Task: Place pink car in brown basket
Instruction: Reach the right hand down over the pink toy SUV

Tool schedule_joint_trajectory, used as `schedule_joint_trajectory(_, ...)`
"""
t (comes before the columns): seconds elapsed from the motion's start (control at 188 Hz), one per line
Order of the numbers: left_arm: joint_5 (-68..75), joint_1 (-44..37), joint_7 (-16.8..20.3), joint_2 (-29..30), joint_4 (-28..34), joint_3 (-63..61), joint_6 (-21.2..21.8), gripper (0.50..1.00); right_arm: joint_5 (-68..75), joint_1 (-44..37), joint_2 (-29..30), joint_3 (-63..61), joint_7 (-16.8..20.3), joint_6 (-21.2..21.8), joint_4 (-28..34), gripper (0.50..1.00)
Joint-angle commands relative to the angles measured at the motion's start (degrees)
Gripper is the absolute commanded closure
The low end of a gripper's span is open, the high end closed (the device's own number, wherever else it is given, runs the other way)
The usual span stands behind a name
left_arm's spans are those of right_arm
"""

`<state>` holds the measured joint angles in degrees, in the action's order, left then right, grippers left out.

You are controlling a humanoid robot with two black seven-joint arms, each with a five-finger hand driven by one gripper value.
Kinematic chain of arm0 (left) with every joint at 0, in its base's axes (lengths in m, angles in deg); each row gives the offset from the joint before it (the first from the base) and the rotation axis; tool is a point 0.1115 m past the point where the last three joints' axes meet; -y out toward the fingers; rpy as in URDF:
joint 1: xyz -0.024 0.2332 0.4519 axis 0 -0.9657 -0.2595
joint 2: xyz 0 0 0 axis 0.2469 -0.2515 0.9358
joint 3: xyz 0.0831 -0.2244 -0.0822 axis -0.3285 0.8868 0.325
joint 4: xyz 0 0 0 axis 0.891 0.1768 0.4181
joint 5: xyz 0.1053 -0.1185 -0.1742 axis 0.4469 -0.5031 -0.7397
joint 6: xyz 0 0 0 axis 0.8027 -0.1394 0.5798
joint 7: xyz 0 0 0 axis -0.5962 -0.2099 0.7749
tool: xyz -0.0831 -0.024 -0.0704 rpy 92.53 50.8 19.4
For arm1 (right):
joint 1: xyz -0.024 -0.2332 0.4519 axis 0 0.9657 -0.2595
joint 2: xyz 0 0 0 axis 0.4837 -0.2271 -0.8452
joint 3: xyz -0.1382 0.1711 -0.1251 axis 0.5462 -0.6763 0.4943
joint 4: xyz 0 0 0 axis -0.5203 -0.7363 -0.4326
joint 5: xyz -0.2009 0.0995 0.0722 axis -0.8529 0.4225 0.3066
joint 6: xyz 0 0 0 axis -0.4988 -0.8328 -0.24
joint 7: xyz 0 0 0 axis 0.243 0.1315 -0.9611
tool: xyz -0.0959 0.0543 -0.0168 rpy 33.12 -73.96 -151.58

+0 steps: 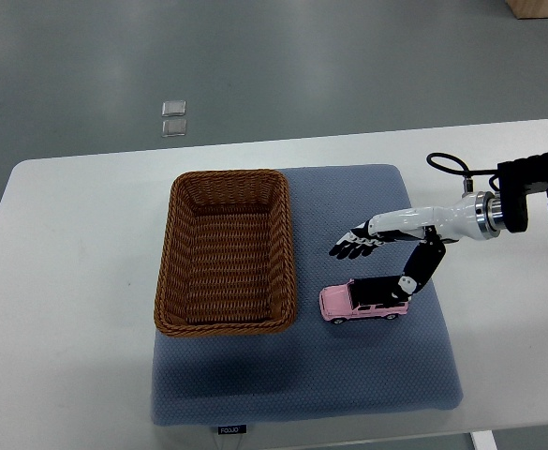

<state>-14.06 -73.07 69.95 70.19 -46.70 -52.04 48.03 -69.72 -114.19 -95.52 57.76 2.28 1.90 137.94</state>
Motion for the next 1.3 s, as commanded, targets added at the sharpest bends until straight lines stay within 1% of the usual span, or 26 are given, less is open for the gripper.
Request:
schedule_joint_trajectory(0.0, 0.0, 0.0, 0.0, 0.0, 0.1, 0.0, 0.0, 0.500, -0.9, 2.5, 0.9, 0.0, 0.0, -3.6, -0.5, 0.597)
schedule_joint_trajectory(0.197, 0.0, 0.0, 0.0, 0.0, 0.1, 0.0, 0.0, 0.500, -4.1, 6.7, 1.2, -0.2, -0.1, -6.0, -1.2, 0.599)
schedule_joint_trajectory(0.436, 0.0, 0.0, 0.0, 0.0, 0.1, 0.0, 0.0, 0.500, -5.8, 8.6, 2.2, -0.4, -0.1, -7.9, -2.4, 0.599)
schedule_joint_trajectory(0.574, 0.0, 0.0, 0.0, 0.0, 0.1, 0.0, 0.0, 0.500, -7.2, 9.9, 3.4, -0.6, -0.2, -9.2, -3.9, 0.615)
schedule_joint_trajectory(0.691, 0.0, 0.0, 0.0, 0.0, 0.1, 0.1, 0.1, 0.500, -8.2, 10.4, 4.6, -0.6, -0.2, -9.8, -5.0, 0.673)
schedule_joint_trajectory(0.766, 0.0, 0.0, 0.0, 0.0, 0.1, 0.2, 0.1, 0.500, -9.2, 10.6, 5.0, -0.7, -0.2, -9.9, -6.1, 0.744)
schedule_joint_trajectory(0.771, 0.0, 0.0, 0.0, 0.0, 0.1, 0.2, 0.1, 0.500, -9.3, 10.6, 5.0, -0.7, -0.2, -9.9, -6.2, 0.764)
schedule_joint_trajectory(0.777, 0.0, 0.0, 0.0, 0.0, 0.1, 0.2, 0.1, 0.500, -9.3, 10.6, 5.0, -0.7, -0.2, -9.9, -6.2, 0.765)
schedule_joint_trajectory(0.782, 0.0, 0.0, 0.0, 0.0, 0.1, 0.2, 0.1, 0.500, -9.5, 10.6, 5.1, -0.6, -0.2, -9.9, -6.3, 0.789)
schedule_joint_trajectory(0.787, 0.0, 0.0, 0.0, 0.0, 0.1, 0.2, 0.1, 0.500, -9.5, 10.6, 5.1, -0.6, -0.2, -9.9, -6.3, 0.789)
schedule_joint_trajectory(0.793, -0.1, 0.0, 0.0, 0.0, 0.1, 0.2, 0.1, 0.500, -9.7, 10.7, 5.1, -0.6, -0.2, -9.9, -6.4, 0.815)
schedule_joint_trajectory(0.798, -0.1, 0.0, 0.0, 0.0, 0.1, 0.2, 0.1, 0.500, -9.7, 10.7, 5.1, -0.6, -0.2, -9.9, -6.4, 0.816)
schedule_joint_trajectory(0.803, 0.0, 0.0, 0.0, 0.0, 0.1, 0.2, 0.1, 0.500, -9.9, 10.7, 5.2, -0.6, -0.2, -9.9, -6.6, 0.840)
schedule_joint_trajectory(0.819, 0.0, 0.0, 0.0, 0.0, 0.1, 0.2, 0.1, 0.500, -10.1, 10.7, 5.3, -0.7, -0.2, -9.9, -6.7, 0.861)
schedule_joint_trajectory(0.824, 0.0, 0.0, 0.0, 0.0, 0.1, 0.2, 0.1, 0.500, -10.3, 10.7, 5.4, -0.6, -0.2, -9.9, -6.8, 0.883)
schedule_joint_trajectory(0.83, 0.0, 0.0, 0.0, 0.0, 0.1, 0.2, 0.1, 0.500, -10.3, 10.7, 5.4, -0.6, -0.2, -9.9, -6.8, 0.883)
schedule_joint_trajectory(0.846, 0.0, 0.0, -0.1, 0.0, 0.1, 0.2, 0.1, 0.500, -10.7, 10.8, 5.6, -0.6, -0.3, -10.0, -6.9, 0.922)
schedule_joint_trajectory(0.851, 0.0, 0.0, -0.1, 0.0, 0.1, 0.2, 0.1, 0.500, -10.7, 10.8, 5.6, -0.6, -0.3, -10.0, -6.9, 0.922)
schedule_joint_trajectory(0.856, 0.0, 0.0, -0.1, 0.0, 0.1, 0.2, 0.1, 0.500, -10.9, 10.8, 5.6, -0.6, -0.3, -10.0, -7.1, 0.946)
schedule_joint_trajectory(0.867, 0.0, 0.0, -0.1, 0.0, 0.1, 0.2, 0.1, 0.500, -11.2, 10.9, 5.7, -0.7, -0.3, -10.0, -7.2, 0.969)
schedule_joint_trajectory(0.872, 0.0, 0.0, -0.1, 0.0, 0.1, 0.2, 0.1, 0.500, -11.2, 10.9, 5.7, -0.7, -0.3, -10.0, -7.2, 0.969)
schedule_joint_trajectory(0.878, 0.0, 0.0, -0.1, 0.0, 0.1, 0.2, 0.1, 0.500, -11.4, 11.0, 5.8, -0.7, -0.3, -10.1, -7.4, 0.991)
schedule_joint_trajectory(0.888, 0.0, 0.0, 0.0, 0.0, 0.2, 0.2, 0.1, 0.500, -11.4, 11.1, 5.9, -0.7, -0.3, -10.2, -7.5, 1.000)
schedule_joint_trajectory(0.979, 0.0, 0.0, -0.1, 0.0, 0.1, 0.2, 0.1, 0.500, -12.2, 11.2, 5.7, -0.7, -0.5, -10.7, -7.7, 1.000)
schedule_joint_trajectory(1.074, 0.0, 0.0, -0.1, 0.0, 0.2, 0.2, 0.1, 0.500, -12.0, 10.4, 4.8, -2.0, -0.7, -9.5, -7.6, 1.000)
schedule_joint_trajectory(1.293, 0.0, 0.0, -0.1, 0.0, 0.2, 0.2, 0.1, 0.500, -9.7, 5.4, -1.0, -8.4, -0.7, -3.1, -4.9, 1.000)
